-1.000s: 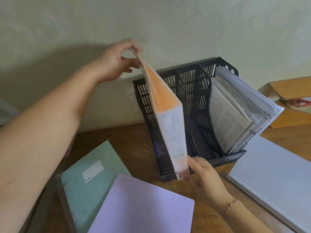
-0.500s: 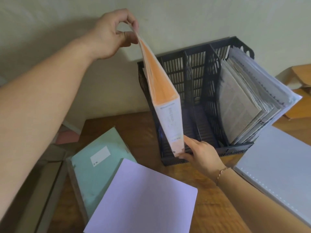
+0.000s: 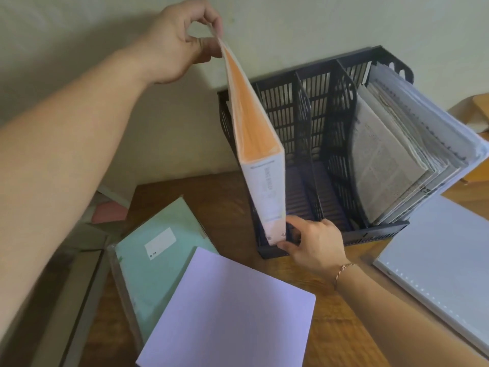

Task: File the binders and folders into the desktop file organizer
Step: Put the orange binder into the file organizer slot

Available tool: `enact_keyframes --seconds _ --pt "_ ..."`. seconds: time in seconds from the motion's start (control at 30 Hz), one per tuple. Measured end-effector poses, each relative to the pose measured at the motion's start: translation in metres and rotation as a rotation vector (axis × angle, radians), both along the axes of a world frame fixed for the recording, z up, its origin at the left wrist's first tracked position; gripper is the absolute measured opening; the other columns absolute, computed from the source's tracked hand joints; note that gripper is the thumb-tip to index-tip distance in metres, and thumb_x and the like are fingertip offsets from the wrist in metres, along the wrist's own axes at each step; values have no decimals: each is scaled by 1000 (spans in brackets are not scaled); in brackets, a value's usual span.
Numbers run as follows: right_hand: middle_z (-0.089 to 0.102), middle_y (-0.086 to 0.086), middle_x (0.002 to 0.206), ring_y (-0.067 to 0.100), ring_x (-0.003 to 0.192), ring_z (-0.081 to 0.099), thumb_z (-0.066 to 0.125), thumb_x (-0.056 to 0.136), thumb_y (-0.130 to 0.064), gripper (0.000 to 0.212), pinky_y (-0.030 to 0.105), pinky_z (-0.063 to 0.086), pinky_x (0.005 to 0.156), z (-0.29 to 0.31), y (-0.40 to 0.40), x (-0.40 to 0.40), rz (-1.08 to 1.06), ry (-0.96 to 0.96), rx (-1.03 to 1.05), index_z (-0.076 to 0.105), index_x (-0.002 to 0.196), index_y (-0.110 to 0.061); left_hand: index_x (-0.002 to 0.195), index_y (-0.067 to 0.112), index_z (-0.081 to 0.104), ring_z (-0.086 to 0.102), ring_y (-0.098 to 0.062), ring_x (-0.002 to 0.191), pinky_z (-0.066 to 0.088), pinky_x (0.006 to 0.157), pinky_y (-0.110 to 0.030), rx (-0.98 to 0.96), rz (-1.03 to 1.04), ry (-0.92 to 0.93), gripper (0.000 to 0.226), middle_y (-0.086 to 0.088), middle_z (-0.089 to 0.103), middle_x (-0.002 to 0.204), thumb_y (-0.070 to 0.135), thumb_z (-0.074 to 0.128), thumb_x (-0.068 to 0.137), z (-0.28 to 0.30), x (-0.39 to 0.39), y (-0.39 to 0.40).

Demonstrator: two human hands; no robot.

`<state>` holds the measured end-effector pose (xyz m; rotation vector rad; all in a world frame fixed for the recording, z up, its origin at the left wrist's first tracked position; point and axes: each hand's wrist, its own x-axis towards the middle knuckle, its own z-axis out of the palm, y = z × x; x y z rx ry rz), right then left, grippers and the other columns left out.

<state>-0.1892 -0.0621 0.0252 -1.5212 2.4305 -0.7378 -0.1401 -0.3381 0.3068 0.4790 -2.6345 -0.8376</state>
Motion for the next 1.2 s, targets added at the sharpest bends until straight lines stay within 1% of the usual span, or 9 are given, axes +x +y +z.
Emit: enact_keyframes --seconds 0.17,0.43,0.57,0.67,0.77,0.87,0.97,1.03,1.2 --pt "72 -12 96 13 83 67 58 83 -61 53 26 56 69 15 -9 -8 18 4 147 53 131 -39 87 39 53 63 5 76 52 97 -39 -8 -11 -7 30 18 55 93 11 57 94 -2 -3 -1" --pt "70 -12 98 11 86 66 48 89 -63 47 27 55 70 19 -7 -16 179 89 227 51 130 -41 94 40 54 64 -4 88 49 103 -48 13 -52 -35 25 6 49 114 15 57 93 -4 2 -5" --pt "67 -9 97 17 89 64 38 93 -62 47 27 50 67 14 -9 -12 235 169 224 45 135 -41 100 39 55 60 0 97 49 100 -41 93 -97 -91 8 16 51 111 32 51 98 -3 1 4" --pt "65 -7 111 20 104 59 38 90 -67 58 31 50 76 8 -5 -9 234 177 251 35 142 -41 97 42 53 53 3 94 49 96 -38 120 -108 -121 10 24 50 101 50 49 93 -3 -3 12" --pt "49 -6 140 18 124 47 54 80 -69 85 35 47 96 20 2 -6 124 -30 60 25 150 -31 94 42 51 48 -1 97 47 99 -42 66 -98 -103 6 23 48 104 47 54 90 -9 -4 11" --pt "30 -4 156 20 133 42 67 67 -71 122 40 41 106 49 -4 4 183 -290 -102 -11 152 -31 93 41 53 50 3 89 47 87 -26 156 -69 -82 10 20 49 104 49 57 87 -14 -7 4" --pt "23 -1 159 34 108 61 74 74 -55 124 46 52 85 60 -18 24 171 -271 -120 -29 142 -42 98 29 49 49 13 69 40 71 -5 82 -43 -58 3 14 45 93 31 50 99 -22 -13 2" --pt "37 5 151 38 89 65 68 81 -41 113 50 54 72 54 -27 34 79 -230 -144 -29 141 -44 99 24 47 46 16 63 36 64 -1 -24 -52 -57 5 12 42 85 22 43 103 -28 -14 3" --pt "62 2 113 28 82 66 61 81 -32 98 47 60 73 37 -37 39 46 -352 -81 -16 142 -46 95 33 50 43 5 89 29 83 0 -174 -30 -115 32 -8 46 103 58 33 86 -38 -17 -4"
